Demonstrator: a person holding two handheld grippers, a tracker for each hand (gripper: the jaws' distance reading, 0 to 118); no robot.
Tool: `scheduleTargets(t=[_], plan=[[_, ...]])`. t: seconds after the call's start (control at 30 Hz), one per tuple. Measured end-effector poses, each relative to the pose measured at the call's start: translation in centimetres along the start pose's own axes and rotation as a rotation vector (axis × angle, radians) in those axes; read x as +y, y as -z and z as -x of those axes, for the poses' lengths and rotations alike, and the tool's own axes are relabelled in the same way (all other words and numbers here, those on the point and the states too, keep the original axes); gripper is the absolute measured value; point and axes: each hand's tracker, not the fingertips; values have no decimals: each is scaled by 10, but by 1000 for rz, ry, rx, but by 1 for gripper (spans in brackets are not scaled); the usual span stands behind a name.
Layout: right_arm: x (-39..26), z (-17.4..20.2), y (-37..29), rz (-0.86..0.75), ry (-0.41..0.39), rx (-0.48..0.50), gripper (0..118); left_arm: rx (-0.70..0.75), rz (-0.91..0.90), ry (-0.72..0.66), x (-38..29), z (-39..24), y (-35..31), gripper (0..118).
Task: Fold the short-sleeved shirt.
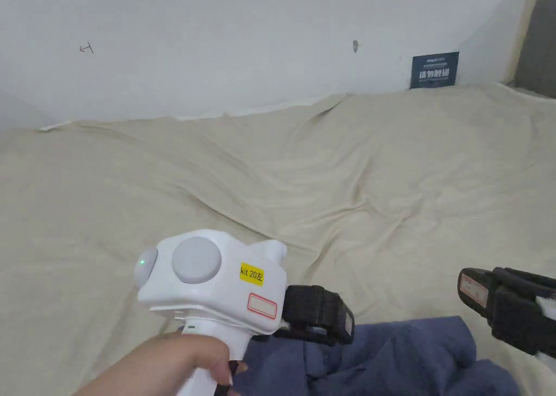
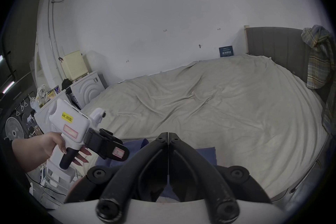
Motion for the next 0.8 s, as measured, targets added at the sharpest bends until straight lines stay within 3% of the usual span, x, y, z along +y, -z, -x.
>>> scheduleTargets(t=[0.23, 0.27, 0.3, 0.37, 0.43, 0.67, 0.8], plan=[[-3, -10, 1, 7, 30, -11, 0, 153, -94, -70, -21, 42, -53, 117], [-3, -11, 3, 7, 32, -7, 0, 191, -83, -87, -26, 51, -54, 112], [-4, -11, 4, 10, 34, -4, 0, 224, -69, -97, -32, 56, -53, 82], [-4, -10, 5, 13, 37, 3, 0, 217, -75, -90, -41, 64, -48, 6], [-5, -6, 5, 16, 33, 10, 0, 284, -32, -91, -47, 67, -29, 1], [-6, -1, 5, 36, 12, 11, 0, 171, 14, 65, -53, 31, 31, 1], [-6, 2, 5, 42, 14, 14, 0, 196, 59, 70, -57, 17, 56, 1]])
